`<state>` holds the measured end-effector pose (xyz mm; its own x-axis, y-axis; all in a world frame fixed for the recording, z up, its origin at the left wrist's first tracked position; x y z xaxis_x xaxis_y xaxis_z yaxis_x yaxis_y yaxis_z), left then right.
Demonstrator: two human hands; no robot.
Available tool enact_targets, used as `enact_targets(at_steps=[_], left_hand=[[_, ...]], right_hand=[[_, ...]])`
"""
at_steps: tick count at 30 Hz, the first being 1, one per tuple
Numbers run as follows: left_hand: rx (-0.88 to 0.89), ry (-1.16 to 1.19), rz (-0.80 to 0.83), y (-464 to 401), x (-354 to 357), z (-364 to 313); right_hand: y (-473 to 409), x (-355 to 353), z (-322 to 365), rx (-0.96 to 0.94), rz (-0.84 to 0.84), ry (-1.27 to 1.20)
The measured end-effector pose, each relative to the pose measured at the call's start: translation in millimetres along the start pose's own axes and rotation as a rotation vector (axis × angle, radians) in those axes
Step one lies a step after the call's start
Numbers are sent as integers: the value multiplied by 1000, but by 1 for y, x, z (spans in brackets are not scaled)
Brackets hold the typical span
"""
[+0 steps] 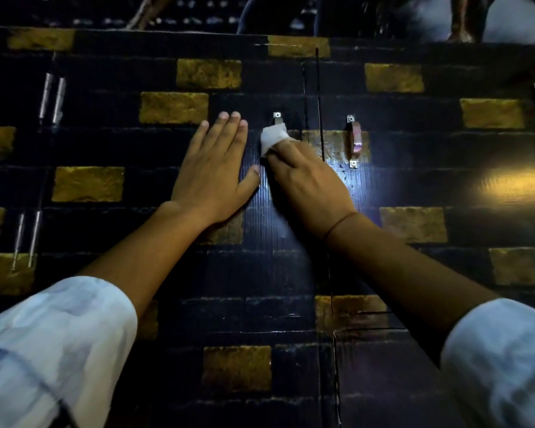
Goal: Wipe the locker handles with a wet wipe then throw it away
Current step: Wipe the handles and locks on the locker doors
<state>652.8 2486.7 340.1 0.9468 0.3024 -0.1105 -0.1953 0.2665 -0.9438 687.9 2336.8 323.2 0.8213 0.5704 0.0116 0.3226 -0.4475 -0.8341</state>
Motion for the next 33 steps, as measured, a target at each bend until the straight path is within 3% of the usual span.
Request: enact_targets(at_steps=[5,15,20,23,25,28,33], left_hand=[[17,3,-15,5,1,1],[36,25,10,14,-1,-2],[30,31,0,16,-2,-3],[10,100,0,12,-6,-3],[-39,203,-15,8,-13,-4],[-90,347,-70,0,-31,-16],[46,306,-101,-26,-56,-69]], right_hand=[[18,-3,-4,-116,33,60],[-6,-14,-11,71,63,48],[2,-20,0,-9,105,-12],[-9,-36,-14,110,111,-248],[-14,-54,-35,240,-26,-367],[-17,-82,-74,358,-134,-338],[-18,-85,-125,391,150,-402]])
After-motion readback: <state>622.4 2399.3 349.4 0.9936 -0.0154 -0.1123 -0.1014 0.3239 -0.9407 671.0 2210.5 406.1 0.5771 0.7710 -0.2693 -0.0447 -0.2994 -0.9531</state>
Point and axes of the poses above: each hand's wrist, its own y-axis away from the middle knuckle, its own x-axis out of the palm, z = x × y, the point moved 4 cm from there along -y, towards the middle knuckle, and after that the axes turned 5 degrees about -y, right-handed, at the moved point
